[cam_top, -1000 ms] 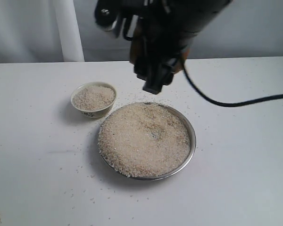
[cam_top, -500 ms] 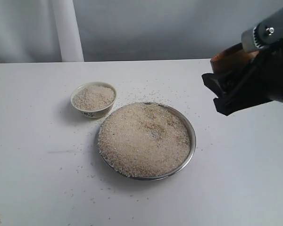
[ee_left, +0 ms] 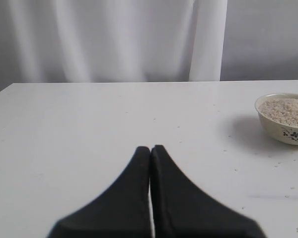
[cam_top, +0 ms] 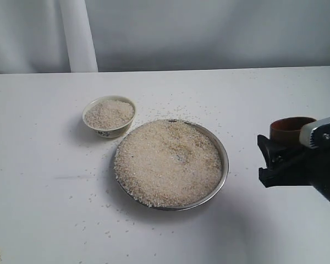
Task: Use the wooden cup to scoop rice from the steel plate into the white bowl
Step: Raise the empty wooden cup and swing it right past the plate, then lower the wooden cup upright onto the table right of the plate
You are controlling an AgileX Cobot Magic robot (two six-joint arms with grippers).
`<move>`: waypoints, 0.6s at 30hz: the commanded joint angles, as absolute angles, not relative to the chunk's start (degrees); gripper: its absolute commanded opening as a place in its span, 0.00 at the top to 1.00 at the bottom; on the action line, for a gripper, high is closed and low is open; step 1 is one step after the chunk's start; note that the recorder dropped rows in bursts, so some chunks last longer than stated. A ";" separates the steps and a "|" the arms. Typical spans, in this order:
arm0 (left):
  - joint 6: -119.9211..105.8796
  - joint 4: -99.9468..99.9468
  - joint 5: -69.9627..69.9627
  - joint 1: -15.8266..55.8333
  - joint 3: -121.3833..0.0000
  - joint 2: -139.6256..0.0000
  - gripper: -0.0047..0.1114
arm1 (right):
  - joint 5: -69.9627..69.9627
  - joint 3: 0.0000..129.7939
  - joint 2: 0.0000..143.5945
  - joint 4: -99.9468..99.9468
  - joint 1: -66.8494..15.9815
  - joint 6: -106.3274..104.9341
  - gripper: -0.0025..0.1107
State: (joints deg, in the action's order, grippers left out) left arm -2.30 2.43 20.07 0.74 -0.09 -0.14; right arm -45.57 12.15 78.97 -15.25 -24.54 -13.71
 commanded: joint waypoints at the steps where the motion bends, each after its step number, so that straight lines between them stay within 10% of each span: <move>1: -2.08 2.40 19.74 0.89 0.00 0.00 0.96 | -56.07 11.85 86.79 -14.28 -24.03 -13.84 0.98; 18: -2.08 2.40 19.74 0.89 0.00 0.00 0.96 | -62.59 26.82 113.85 -21.85 -23.89 -15.59 0.98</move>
